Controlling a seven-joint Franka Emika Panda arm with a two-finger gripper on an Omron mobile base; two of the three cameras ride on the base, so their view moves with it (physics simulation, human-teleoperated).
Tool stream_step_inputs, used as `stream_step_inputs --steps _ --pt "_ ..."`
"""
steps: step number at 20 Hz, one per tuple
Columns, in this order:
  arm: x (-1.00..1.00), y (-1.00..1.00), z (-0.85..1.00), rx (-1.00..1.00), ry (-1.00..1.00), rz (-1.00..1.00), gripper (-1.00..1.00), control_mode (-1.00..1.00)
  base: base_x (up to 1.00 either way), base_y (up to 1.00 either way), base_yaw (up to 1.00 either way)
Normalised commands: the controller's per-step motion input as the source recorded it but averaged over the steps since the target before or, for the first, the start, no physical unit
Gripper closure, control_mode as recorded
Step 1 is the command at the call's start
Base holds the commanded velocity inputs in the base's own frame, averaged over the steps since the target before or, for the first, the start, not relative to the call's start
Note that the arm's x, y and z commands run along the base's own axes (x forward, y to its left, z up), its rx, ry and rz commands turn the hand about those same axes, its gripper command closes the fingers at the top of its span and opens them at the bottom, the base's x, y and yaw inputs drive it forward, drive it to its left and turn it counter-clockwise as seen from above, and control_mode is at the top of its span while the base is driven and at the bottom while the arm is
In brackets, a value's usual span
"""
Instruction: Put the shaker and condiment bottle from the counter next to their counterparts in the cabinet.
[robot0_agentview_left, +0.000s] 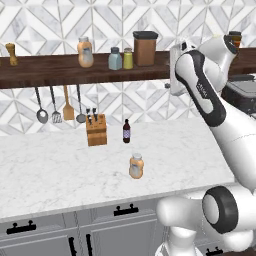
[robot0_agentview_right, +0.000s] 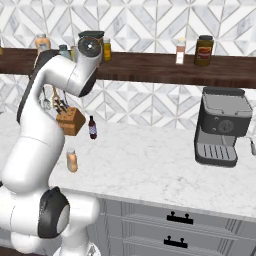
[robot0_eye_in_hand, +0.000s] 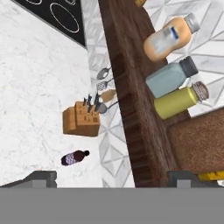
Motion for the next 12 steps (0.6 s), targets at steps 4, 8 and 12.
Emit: stream_step_inputs --steps 4,8,12 --pt "-0.36 -0.2 -0.29 0.06 -0.1 -0.01 -1.0 -1.0 0.0 0.0 0.0" --pt "-0.4 -0.15 -0.26 0.08 -0.09 -0.13 -1.0 -1.0 0.0 0.0 0.0" --pt "-0.55 -0.04 -0.28 0.14 -0.04 -0.2 -1.0 -1.0 0.0 0.0 0.0"
